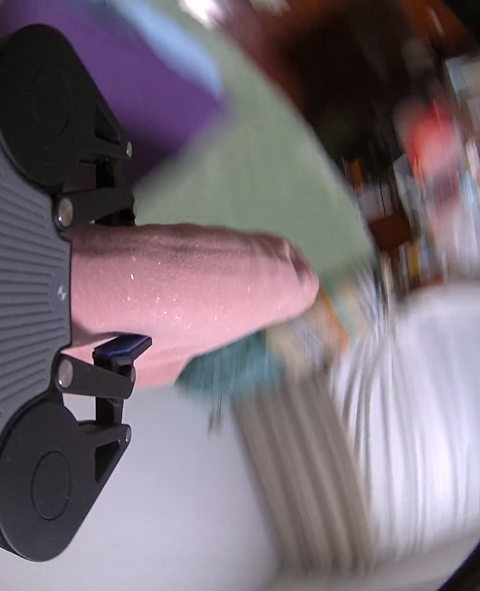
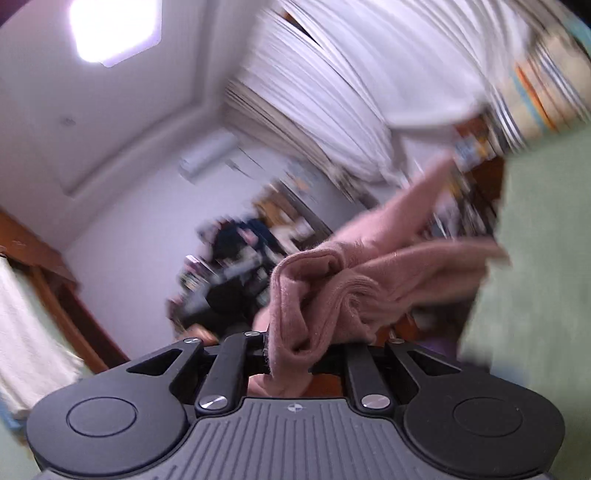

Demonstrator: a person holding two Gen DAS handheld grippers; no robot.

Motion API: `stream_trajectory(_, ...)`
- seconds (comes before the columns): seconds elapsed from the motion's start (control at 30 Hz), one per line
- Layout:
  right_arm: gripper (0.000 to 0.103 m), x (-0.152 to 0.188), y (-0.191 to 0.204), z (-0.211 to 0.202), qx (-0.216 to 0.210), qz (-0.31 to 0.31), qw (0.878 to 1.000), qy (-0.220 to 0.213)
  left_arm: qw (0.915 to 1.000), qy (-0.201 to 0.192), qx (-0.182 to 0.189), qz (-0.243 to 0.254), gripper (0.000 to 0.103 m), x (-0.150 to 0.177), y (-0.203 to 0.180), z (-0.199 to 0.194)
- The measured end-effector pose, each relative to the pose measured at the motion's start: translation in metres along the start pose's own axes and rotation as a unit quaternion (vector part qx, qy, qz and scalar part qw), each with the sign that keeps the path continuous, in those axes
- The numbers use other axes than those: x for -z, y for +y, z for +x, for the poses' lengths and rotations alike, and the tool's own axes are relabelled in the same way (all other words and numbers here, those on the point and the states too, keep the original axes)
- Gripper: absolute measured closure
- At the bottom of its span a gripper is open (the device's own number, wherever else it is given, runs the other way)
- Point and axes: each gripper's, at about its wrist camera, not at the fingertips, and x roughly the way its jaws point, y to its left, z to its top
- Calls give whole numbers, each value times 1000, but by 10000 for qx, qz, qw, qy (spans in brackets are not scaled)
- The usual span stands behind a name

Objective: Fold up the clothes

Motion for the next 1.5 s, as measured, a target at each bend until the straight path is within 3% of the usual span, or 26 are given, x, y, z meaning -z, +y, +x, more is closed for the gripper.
stream_trajectory(0.03, 91, 28, -13, 18, 158, 279, 9990, 309, 9994, 83, -284, -158, 57, 0, 23, 5)
stream_trajectory(0.07, 91, 33, -14, 21, 185, 342, 9985, 395, 9977, 131, -420, -507, 56, 7, 66, 18)
stream_trajectory(0.1, 91, 57, -26, 33, 304, 593, 9950, 745, 9970, 56, -245, -727, 56, 13, 93, 21)
stream_trajectory(0.17, 92, 88, -38, 42, 282, 661, 9925, 985, 9951, -202, 462, -847, 58, 16, 114, 15)
stream_trajectory(0.2, 92, 94, -37, 40, 226, 422, 9948, 901, 9942, -235, 611, -850, 59, 16, 117, 13)
stream_trajectory(0.23, 92, 91, -33, 36, 116, 95, 9965, 817, 9957, -243, 561, -693, 59, 14, 111, 13)
stream_trajectory(0.3, 92, 79, -34, 37, 29, 50, 9972, 741, 9982, -258, 369, -395, 60, 9, 94, 23)
stream_trajectory(0.43, 91, 66, -13, 22, 9, -406, 9989, 252, 9989, -275, 301, 250, 62, 12, 78, -10)
stream_trajectory(0.57, 88, 66, -19, 20, 78, -44, 9990, 443, 9998, 6, -82, -185, 50, 27, 120, -15)
stream_trajectory(0.7, 84, 92, -32, 22, 279, 269, 9958, 833, 9988, -282, 18, -394, 50, 36, 139, -31)
stream_trajectory(0.8, 78, 95, -32, 20, 144, 355, 9937, 1057, 9989, -382, -258, -128, 47, 42, 130, -51)
stream_trajectory(0.87, 77, 93, -32, 4, -172, 337, 9921, 1199, 9965, -544, -629, 95, 41, 47, 116, -74)
stream_trajectory(1.0, 61, 80, -42, -29, -581, 685, 9876, 1291, 9769, -1046, -1678, 813, 36, 68, 80, -119)
stream_trajectory(1.07, 57, 70, -51, -51, -811, 859, 9858, 1193, 9685, -1258, -1845, 1101, 35, 90, 60, -137)
stream_trajectory(1.13, 52, 51, -68, -78, -933, 1097, 9851, 938, 9620, -1529, -1768, 1412, 30, 127, 37, -148)
stream_trajectory(1.23, 50, 26, -96, -95, -1130, 1574, 9786, 695, 9659, -1881, -1196, 1316, 24, 188, 27, -140)
stream_trajectory(1.3, 50, 19, -122, -76, -1282, 2426, 9553, 1101, 9705, -2021, -816, 1033, 24, 220, 32, -132)
stream_trajectory(1.37, 55, 18, -143, -56, -1497, 3201, 9236, 1484, 9733, -2220, -366, 465, 24, 256, 48, -121)
stream_trajectory(1.4, 64, 21, -151, -45, -1635, 3548, 9054, 1664, 9713, -2357, -228, 213, 24, 267, 57, -116)
stream_trajectory(1.43, 65, 26, -153, -34, -1669, 3628, 8988, 1809, 9673, -2532, -154, -20, 24, 275, 67, -112)
stream_trajectory(1.47, 65, 26, -152, -35, -1660, 3545, 9020, 1823, 9620, -2717, -107, -235, 24, 284, 75, -111)
stream_trajectory(1.5, 65, 25, -147, -30, -1613, 3199, 9146, 1877, 9583, -2831, -62, -398, 24, 290, 82, -109)
